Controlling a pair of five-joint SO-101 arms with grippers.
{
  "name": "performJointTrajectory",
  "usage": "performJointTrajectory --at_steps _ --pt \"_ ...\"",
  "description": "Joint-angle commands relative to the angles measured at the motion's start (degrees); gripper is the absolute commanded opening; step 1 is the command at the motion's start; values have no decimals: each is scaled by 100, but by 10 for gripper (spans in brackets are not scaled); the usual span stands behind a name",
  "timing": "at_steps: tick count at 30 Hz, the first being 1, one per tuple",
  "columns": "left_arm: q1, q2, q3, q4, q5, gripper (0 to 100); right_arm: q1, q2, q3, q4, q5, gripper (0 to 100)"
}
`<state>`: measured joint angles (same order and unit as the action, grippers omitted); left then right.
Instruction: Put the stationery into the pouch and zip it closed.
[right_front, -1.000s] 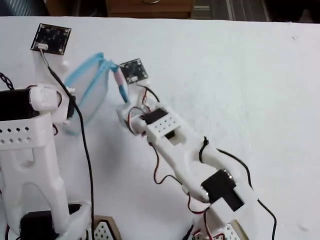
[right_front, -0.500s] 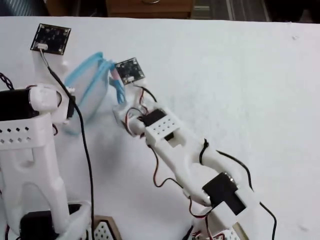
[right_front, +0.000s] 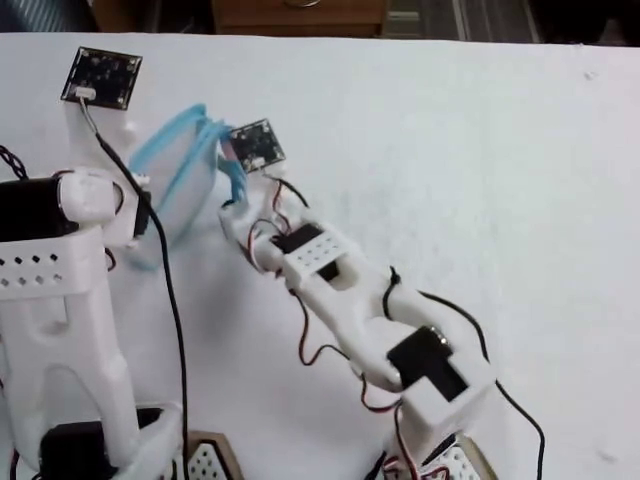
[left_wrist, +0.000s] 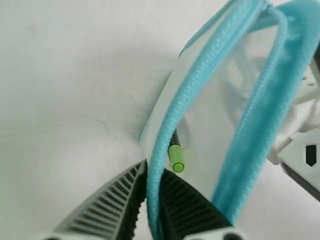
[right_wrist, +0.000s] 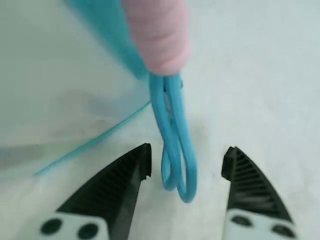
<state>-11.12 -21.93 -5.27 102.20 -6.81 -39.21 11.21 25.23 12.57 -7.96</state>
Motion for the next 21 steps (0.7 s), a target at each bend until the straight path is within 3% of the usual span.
performJointTrajectory --at_steps 1,7,14,21 --pt "-57 -22 -70 9 18 23 189 13 -97 -330 62 234" --pt "-57 -22 -70 9 18 23 391 4 -176 -330 70 233" --pt "-57 -22 -70 9 18 23 382 48 -352 -365 607 230" --pt "-57 -22 -70 9 18 23 462 251 -1081 -374 624 89"
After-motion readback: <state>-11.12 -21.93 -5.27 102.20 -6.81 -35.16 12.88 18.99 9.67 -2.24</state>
